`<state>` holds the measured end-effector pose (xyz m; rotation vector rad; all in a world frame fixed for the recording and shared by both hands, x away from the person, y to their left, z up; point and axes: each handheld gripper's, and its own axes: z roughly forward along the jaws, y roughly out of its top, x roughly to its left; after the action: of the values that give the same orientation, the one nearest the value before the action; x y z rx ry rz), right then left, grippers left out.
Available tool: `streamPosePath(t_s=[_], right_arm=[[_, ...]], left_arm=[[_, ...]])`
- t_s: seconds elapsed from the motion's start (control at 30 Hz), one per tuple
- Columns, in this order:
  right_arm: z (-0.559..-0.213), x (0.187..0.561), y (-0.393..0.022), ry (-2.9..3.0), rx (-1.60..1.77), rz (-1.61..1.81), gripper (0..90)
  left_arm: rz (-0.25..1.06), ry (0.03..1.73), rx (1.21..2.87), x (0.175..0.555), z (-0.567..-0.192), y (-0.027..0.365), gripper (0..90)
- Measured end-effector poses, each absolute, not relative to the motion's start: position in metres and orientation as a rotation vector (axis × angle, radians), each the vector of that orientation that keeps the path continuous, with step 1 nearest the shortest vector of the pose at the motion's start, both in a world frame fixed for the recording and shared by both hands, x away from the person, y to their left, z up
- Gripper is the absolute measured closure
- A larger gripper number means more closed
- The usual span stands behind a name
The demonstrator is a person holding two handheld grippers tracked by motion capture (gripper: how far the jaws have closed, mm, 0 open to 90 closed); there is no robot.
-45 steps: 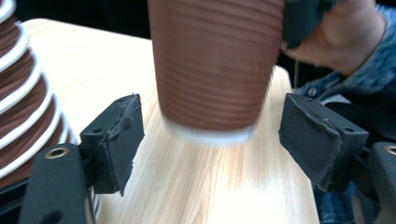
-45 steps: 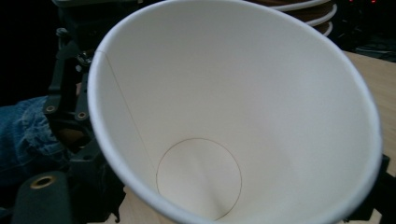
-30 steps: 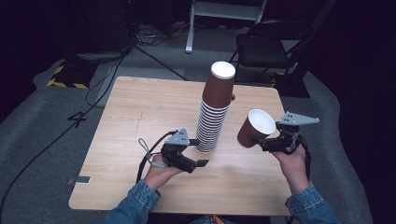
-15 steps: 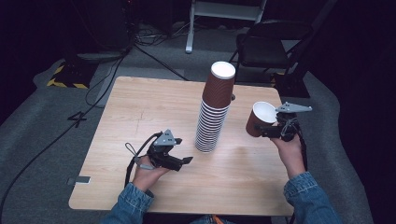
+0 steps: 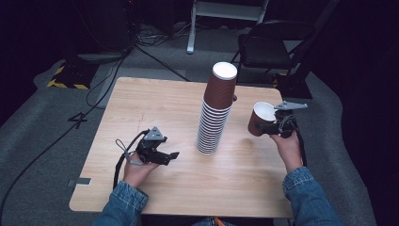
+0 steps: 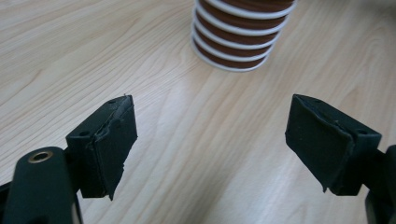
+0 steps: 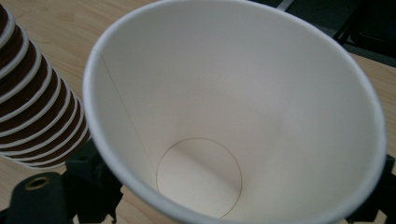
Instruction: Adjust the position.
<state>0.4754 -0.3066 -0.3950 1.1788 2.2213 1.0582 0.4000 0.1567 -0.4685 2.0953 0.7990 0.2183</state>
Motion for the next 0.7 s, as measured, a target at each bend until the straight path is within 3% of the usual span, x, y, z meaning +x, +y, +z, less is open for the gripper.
streamPosePath(t_s=[0.7], right_arm=[[-0.426, 0.495, -0.304, 2.251, 1.203, 1.037, 13.2]], left_arm=[[0.268, 0.920, 2.100, 0.414, -0.496, 0.172, 16.4]])
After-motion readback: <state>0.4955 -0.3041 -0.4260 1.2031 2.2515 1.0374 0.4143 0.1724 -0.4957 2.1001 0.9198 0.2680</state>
